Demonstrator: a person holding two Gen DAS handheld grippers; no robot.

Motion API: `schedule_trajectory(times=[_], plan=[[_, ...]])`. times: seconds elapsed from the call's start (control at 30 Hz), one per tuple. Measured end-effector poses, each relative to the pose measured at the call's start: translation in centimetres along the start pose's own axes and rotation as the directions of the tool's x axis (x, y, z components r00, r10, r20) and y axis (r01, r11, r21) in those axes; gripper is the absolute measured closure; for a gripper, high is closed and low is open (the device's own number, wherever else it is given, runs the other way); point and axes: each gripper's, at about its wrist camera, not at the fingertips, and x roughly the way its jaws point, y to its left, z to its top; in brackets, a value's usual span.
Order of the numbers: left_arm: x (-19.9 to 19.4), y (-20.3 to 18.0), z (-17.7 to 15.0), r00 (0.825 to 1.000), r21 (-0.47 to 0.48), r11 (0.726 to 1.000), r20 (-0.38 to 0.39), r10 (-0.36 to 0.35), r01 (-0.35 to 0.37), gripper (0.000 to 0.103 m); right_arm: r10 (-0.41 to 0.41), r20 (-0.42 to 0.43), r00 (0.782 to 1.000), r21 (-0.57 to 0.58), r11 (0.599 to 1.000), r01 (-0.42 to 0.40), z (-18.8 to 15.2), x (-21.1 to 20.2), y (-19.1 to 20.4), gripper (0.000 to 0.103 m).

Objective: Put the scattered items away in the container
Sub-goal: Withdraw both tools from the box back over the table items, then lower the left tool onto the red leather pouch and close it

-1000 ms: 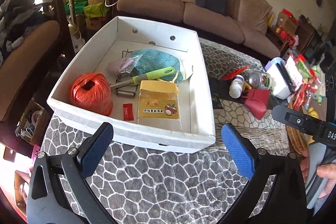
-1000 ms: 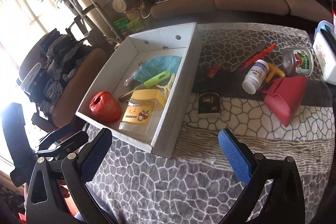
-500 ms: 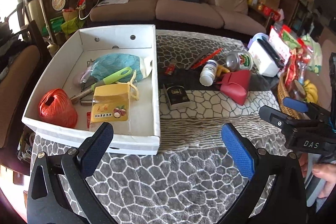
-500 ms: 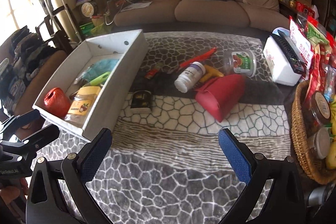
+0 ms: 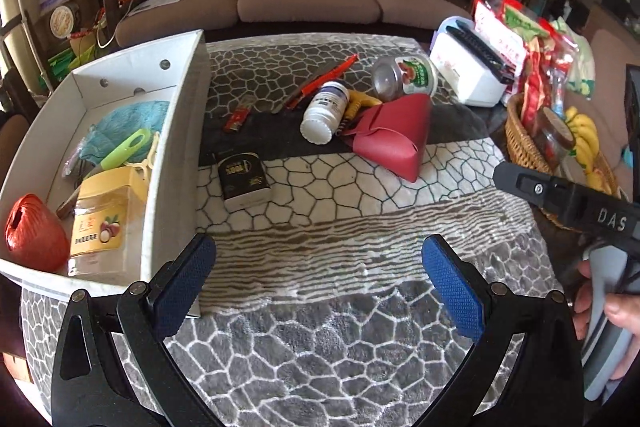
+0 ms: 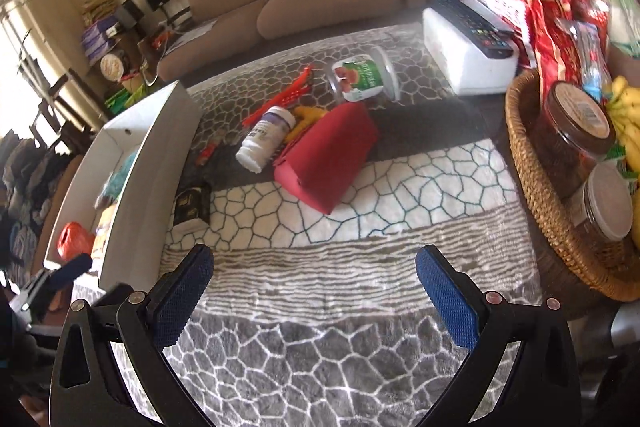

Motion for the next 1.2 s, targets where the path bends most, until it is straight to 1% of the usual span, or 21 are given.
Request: schedule_trajectory(times=[0.07,0.17,0.3,0.33,0.37,0.4,0.43,0.5,0.6,0.63,0.7,0.77,0.87,0.93,1.03,1.07,1.13,1.17,1.2], plan=[[1.7,-0.8,0.2,1.0,0.001,1.0,-0.012,-0.02,0.02,0.0,0.006,0.003,1.0,0.041,0.999,-0.007,0.3,0.7,-1.3,0.0],[4.5,-1.7,0.8,0.997,0.0,0.998,-0.036,-0.069,0.069,0.0,0.011,0.01,1.0,0.075,0.997,-0.012,0.5,1.7,-3.0,0.0],[8.0,-2.1,1.9,0.994,-0.015,0.996,-0.063,-0.093,0.092,0.0,0.034,0.015,0.999,0.154,0.987,-0.036,-0.1,3.6,-5.5,0.0],[8.8,-2.1,2.3,0.992,-0.019,0.995,-0.068,-0.103,0.102,0.0,0.048,-0.009,0.999,0.186,0.981,-0.045,-0.1,4.3,-6.0,0.0],[9.6,-2.1,2.7,0.991,-0.018,0.993,-0.071,-0.115,0.114,0.0,0.078,-0.026,0.997,0.21,0.975,-0.071,0.1,5.0,-6.4,0.0],[10.4,-2.2,3.0,0.99,-0.01,0.992,-0.073,-0.122,0.122,0.0,0.112,-0.018,0.994,0.22,0.97,-0.105,0.3,5.4,-6.7,0.0],[11.1,-2.3,3.3,0.989,0.006,0.992,-0.074,-0.129,0.13,0.0,0.125,-0.002,0.992,0.22,0.968,-0.122,0.6,5.6,-6.9,0.0],[12.5,-2.6,3.8,0.983,0.028,0.985,-0.083,-0.165,0.168,0.0,0.149,0.029,0.988,0.207,0.966,-0.152,1.0,6.2,-7.2,0.0],[14.4,-2.6,4.2,0.972,0.02,0.976,-0.097,-0.216,0.219,0.0,0.214,0.015,0.977,0.243,0.947,-0.212,1.7,8.5,-7.7,0.0],[14.9,-2.6,4.4,0.969,0.019,0.973,-0.096,-0.227,0.23,0.0,0.226,0.019,0.974,0.243,0.944,-0.224,2.0,9.2,-7.8,0.0],[15.8,-2.7,4.5,0.965,0.014,0.969,-0.094,-0.245,0.248,0.0,0.223,0.021,0.975,0.23,0.948,-0.222,2.6,10.2,-7.8,0.0],[16.7,-2.8,4.6,0.961,0.002,0.966,-0.1,-0.257,0.258,0.0,0.251,0.035,0.967,0.239,0.938,-0.252,3.3,10.9,-8.0,0.0],[17.7,-2.8,4.8,0.951,-0.029,0.957,-0.106,-0.29,0.288,0.0,0.274,0.084,0.958,0.274,0.918,-0.287,4.7,11.6,-8.8,0.0],[18.0,-2.8,4.8,0.948,-0.034,0.953,-0.1,-0.304,0.302,0.0,0.28,0.098,0.955,0.295,0.908,-0.297,6.1,12.2,-9.5,0.0],[18.2,-3.1,4.9,0.947,-0.02,0.952,-0.097,-0.306,0.305,0.0,0.291,0.154,0.944,0.263,0.909,-0.323,7.9,12.2,-9.9,0.0],[18.3,-3.1,5.0,0.947,-0.012,0.952,-0.102,-0.304,0.305,0.0,0.307,0.173,0.936,0.254,0.904,-0.344,8.5,12.3,-9.8,0.0],[18.4,-3.2,5.3,0.946,-0.001,0.951,-0.108,-0.306,0.308,0.0,0.362,0.159,0.918,0.248,0.886,-0.393,9.7,13.1,-9.7,0.0],[18.5,-3.3,5.4,0.946,0.003,0.951,-0.109,-0.307,0.309,0.0,0.371,0.144,0.918,0.249,0.884,-0.396,10.3,13.8,-9.6,0.0],[18.5,-3.3,5.5,0.945,0.005,0.951,-0.109,-0.307,0.309,0.0,0.369,0.123,0.921,0.242,0.889,-0.388,10.9,14.4,-9.4,0.0]])
